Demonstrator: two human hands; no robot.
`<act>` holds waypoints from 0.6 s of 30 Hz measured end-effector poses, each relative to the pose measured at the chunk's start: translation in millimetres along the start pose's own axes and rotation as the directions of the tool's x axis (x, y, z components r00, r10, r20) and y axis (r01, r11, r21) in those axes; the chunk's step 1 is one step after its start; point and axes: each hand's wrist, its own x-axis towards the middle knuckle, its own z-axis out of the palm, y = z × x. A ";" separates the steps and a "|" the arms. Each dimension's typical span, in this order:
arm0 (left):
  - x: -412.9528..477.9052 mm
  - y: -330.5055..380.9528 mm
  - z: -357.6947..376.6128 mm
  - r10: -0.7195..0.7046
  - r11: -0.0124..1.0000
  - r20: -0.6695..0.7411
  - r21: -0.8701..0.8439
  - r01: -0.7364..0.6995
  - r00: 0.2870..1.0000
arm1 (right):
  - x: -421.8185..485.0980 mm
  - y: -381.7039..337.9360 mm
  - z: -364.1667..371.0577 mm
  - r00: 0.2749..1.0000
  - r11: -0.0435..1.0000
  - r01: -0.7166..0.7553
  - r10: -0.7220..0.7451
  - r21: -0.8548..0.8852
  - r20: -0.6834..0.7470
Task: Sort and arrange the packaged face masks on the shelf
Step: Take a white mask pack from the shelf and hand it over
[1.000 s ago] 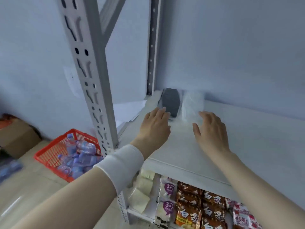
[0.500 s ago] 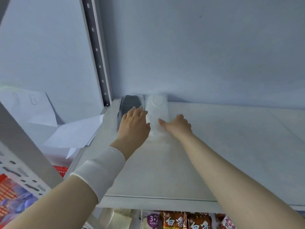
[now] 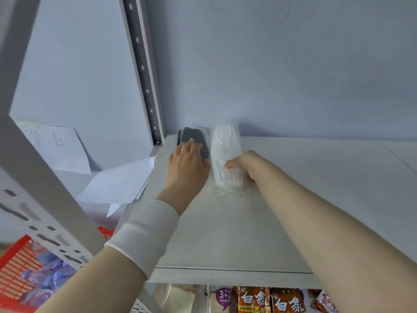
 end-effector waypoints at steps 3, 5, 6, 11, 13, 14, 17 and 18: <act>-2.3 -5.2 -4.3 -0.003 1.000 -0.010 -0.015 0.003 1.000 | -2.2 0.1 0.5 0.998 0.996 -0.056 0.052 0.075 0.043; -4.4 -8.0 -5.2 0.005 1.000 -0.011 -0.026 -0.006 1.000 | -2.9 0.8 0.9 0.998 0.992 -0.059 0.056 0.110 0.035; -5.4 -9.0 -5.5 0.010 0.999 -0.011 -0.031 -0.010 1.000 | -3.8 2.2 0.4 0.999 0.988 -0.051 0.048 0.144 0.024; -2.5 -2.3 -5.9 0.071 0.996 -0.022 -0.048 -0.072 0.997 | -14.8 18.8 -29.0 0.996 0.985 0.086 -0.080 0.148 -0.045; -0.8 8.4 -4.1 0.158 0.984 -0.048 -0.077 -0.161 0.986 | -29.9 29.1 -54.5 0.971 0.978 0.204 -0.207 -0.041 -0.117; -0.6 15.3 -3.2 0.229 0.969 -0.069 -0.079 -0.234 0.971 | -39.4 34.4 -67.2 0.951 0.950 0.254 -0.279 -0.181 -0.133; -0.1 38.8 1.1 0.484 0.873 -0.149 0.015 -0.487 0.862 | -65.7 49.7 -93.4 0.911 0.793 0.283 -0.398 -0.539 -0.107; 0.7 47.0 3.2 0.550 0.835 -0.145 0.066 -0.547 0.822 | -70.7 56.6 -98.0 0.913 0.734 0.265 -0.399 -0.625 -0.082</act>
